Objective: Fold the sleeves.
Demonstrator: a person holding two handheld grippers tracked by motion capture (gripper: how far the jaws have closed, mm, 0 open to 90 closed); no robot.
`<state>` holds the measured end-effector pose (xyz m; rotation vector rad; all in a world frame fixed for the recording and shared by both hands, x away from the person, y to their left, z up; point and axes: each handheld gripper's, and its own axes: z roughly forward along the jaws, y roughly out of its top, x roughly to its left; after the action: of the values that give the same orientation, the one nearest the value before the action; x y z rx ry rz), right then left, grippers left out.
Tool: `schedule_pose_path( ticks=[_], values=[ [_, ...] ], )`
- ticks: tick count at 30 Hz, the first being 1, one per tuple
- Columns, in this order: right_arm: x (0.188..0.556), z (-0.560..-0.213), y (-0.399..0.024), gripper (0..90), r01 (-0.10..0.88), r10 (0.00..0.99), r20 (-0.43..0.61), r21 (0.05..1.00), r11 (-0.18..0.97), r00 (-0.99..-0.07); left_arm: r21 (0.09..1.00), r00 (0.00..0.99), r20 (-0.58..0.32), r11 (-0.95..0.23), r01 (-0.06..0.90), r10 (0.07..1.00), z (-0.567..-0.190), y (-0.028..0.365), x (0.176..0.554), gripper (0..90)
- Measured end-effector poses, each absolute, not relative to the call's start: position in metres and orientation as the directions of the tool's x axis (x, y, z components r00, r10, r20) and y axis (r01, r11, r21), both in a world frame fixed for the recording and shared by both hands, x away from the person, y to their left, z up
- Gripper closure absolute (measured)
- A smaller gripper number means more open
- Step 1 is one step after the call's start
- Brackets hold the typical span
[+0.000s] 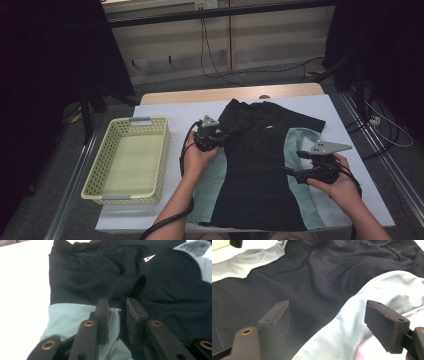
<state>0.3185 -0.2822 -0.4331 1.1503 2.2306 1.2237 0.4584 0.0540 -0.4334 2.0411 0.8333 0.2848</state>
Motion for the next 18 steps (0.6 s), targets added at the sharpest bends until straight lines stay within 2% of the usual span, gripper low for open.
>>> schedule_pose_path(
  ticks=[8,16,18],
  values=[
    [0.319,-0.434,-0.284,21.6,0.491,0.795,0.076,0.821,0.292,-0.601,0.796,0.755,-0.169,-0.364,0.484,0.634,-0.427,0.054,0.453,58.8],
    [0.321,-0.434,-0.290,19.8,0.495,0.822,0.075,0.828,0.265,-0.565,0.807,0.743,-0.210,-0.316,0.499,0.635,-0.416,0.067,0.447,30.4],
    [0.321,-0.434,-0.291,19.8,0.497,0.825,0.073,0.827,0.264,-0.560,0.809,0.741,-0.216,-0.309,0.501,0.635,-0.414,0.073,0.445,26.8]
  ],
)
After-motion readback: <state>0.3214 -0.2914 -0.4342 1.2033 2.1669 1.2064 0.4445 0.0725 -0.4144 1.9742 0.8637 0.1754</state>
